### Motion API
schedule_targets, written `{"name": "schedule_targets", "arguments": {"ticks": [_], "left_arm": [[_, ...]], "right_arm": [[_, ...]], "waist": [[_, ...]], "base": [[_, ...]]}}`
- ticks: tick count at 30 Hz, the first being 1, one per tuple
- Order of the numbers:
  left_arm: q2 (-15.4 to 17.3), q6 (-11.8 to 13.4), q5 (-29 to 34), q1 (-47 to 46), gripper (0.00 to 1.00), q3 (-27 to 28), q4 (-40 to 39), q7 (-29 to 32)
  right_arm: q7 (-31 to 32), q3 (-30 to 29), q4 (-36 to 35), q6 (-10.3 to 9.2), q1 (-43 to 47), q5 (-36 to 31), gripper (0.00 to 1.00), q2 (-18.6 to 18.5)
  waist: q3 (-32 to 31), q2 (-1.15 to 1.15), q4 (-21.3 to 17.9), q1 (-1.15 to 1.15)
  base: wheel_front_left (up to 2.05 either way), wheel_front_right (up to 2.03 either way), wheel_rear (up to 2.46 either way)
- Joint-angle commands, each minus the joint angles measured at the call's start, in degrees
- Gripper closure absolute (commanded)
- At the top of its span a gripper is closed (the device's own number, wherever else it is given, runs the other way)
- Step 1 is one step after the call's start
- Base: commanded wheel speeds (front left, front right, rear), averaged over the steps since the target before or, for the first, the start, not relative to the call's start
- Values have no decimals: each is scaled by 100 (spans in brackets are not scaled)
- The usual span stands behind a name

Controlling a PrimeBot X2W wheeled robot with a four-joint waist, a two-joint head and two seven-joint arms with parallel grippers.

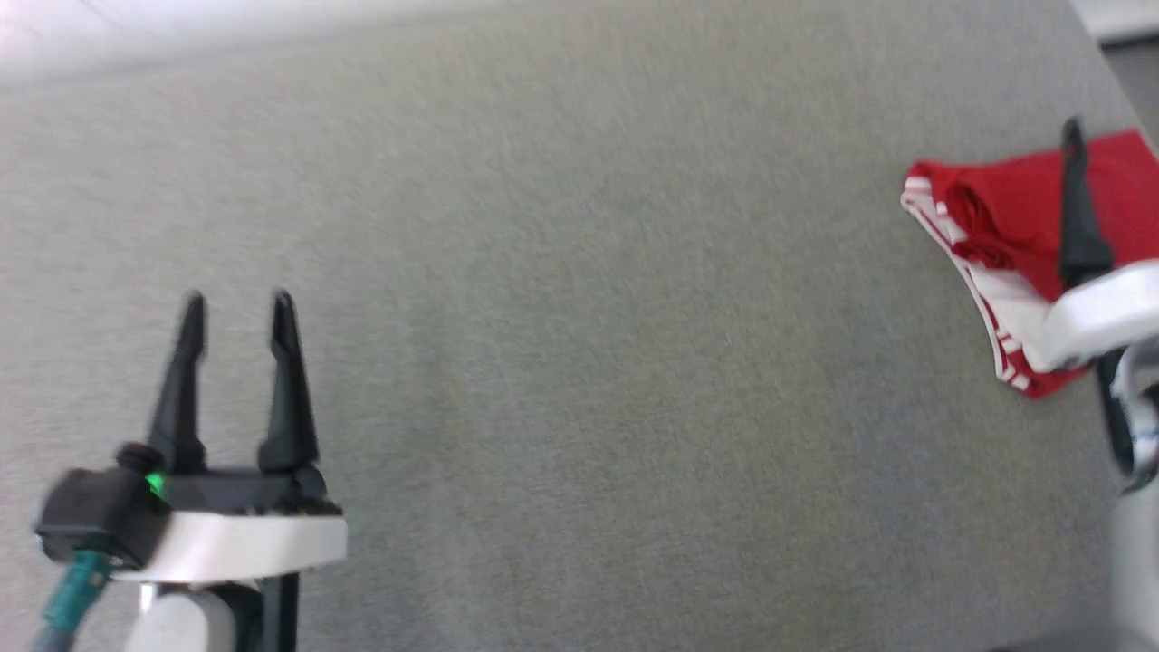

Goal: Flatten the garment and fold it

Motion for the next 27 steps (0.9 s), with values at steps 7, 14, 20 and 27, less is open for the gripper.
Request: {"name": "schedule_targets", "arguments": {"ticks": [7,14,20,27], "left_arm": [[-237,-61,153,368,0,-58,362,-27],[-431,-98,307,680,0,-126,711,-28],[-628,-167,269,966,0,-93,939,-28],[-783,-259,211,1188,0,7,1094,-28]], "right_arm": [[-632,41,-411,-12,971,-15,0,465],[-1076,-23,-310,-12,1871,-43,0,661],[-1306,-62,177,-12,2328,203,0,669],[-1436,-155,506,-12,2429,422,0,670]], "waist": [[-1094,-1,625,2],[-1399,-1,800,2],[-1575,-1,932,2],[-1645,-1,992,2]], "base": [[0,0,0],[0,0,0],[0,0,0],[0,0,0]]}}
